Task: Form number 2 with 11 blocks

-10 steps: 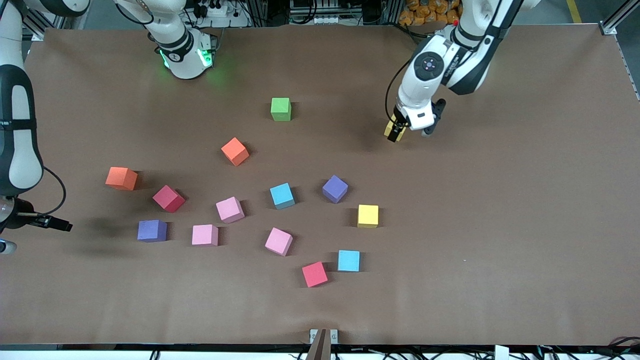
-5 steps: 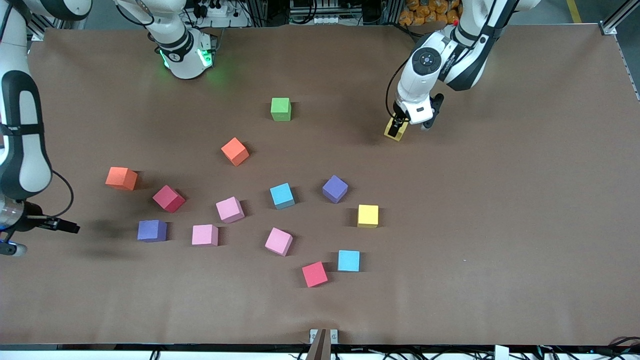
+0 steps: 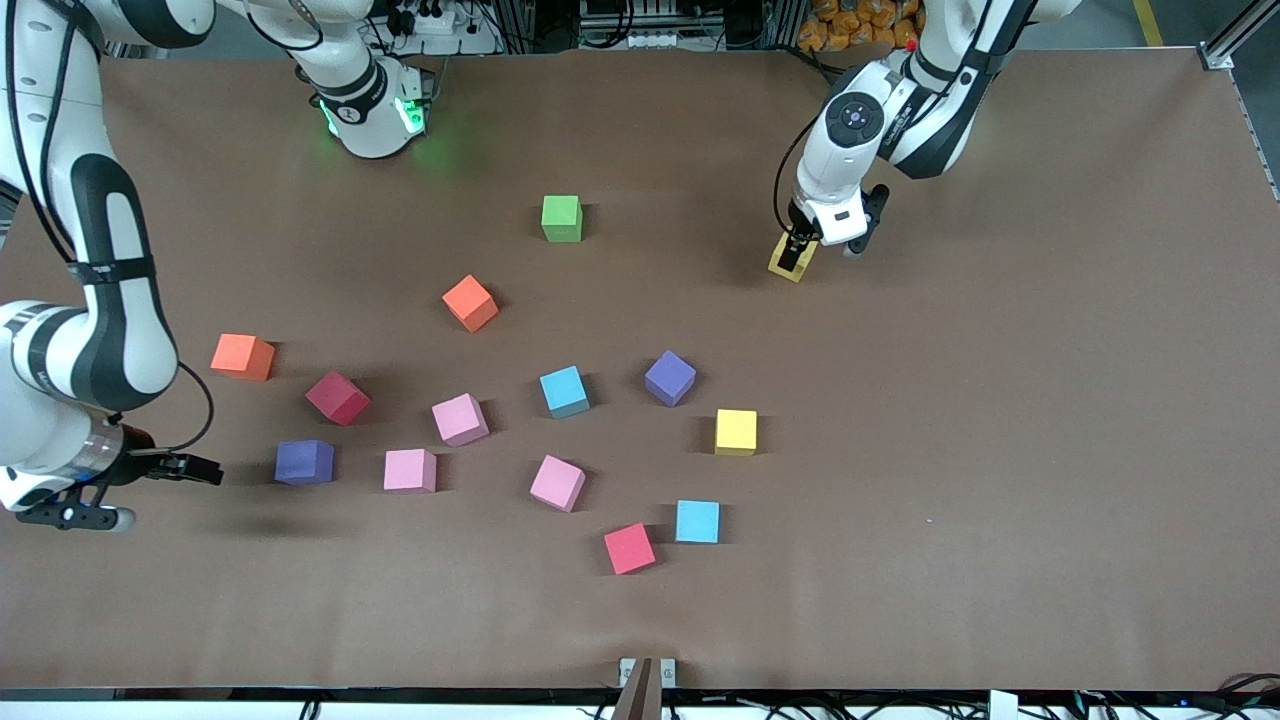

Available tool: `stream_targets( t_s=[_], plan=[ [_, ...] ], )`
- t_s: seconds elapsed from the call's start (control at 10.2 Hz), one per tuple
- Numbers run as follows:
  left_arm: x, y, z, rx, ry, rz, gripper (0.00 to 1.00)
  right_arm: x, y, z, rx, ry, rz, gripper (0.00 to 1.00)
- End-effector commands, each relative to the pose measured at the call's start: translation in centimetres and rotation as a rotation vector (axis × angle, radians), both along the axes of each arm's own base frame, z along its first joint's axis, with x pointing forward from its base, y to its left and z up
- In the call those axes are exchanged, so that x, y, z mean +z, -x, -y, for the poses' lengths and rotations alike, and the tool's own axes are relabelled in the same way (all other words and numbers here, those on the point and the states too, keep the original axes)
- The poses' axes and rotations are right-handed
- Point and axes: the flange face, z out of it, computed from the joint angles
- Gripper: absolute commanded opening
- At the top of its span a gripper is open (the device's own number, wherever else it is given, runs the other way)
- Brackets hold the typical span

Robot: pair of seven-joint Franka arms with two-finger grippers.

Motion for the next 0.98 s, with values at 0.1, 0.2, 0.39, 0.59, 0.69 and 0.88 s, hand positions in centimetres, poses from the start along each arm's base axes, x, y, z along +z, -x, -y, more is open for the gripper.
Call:
stream_targets(
  t_s=[0.1, 0.2, 0.39, 0.59, 0.69, 0.88],
  plan=[
    [0.2, 0.5, -0.2, 0.018, 0.02, 0.02, 1.0, -2.8, 0.9, -2.2, 0.021, -0.003, 0.008, 1.0],
    [0.1, 0.5, -0.2, 0.019, 0.021, 0.021, 1.0, -2.8, 0.8, -3.6, 0.048, -0.005, 0.005, 1.0],
    [-0.7, 0.6, -0.3, 0.019, 0.03, 0.026, 1.0, -0.2, 0.2, -5.3, 0.075, -0.001, 0.037, 1.0],
    [-1.4, 1.1, -0.7, 0.02, 0.033, 0.03, 1.0, 2.6, 0.2, -5.6, 0.082, -0.018, -0.022, 1.0],
    [-1.5, 1.1, -0.7, 0.021, 0.035, 0.031, 1.0, 3.3, 0.3, -5.7, 0.093, -0.026, -0.059, 1.0],
    [-2.3, 1.2, -0.7, 0.023, 0.045, 0.035, 1.0, 2.9, 0.8, -5.7, 0.14, -0.032, -0.095, 1.0]
  ],
)
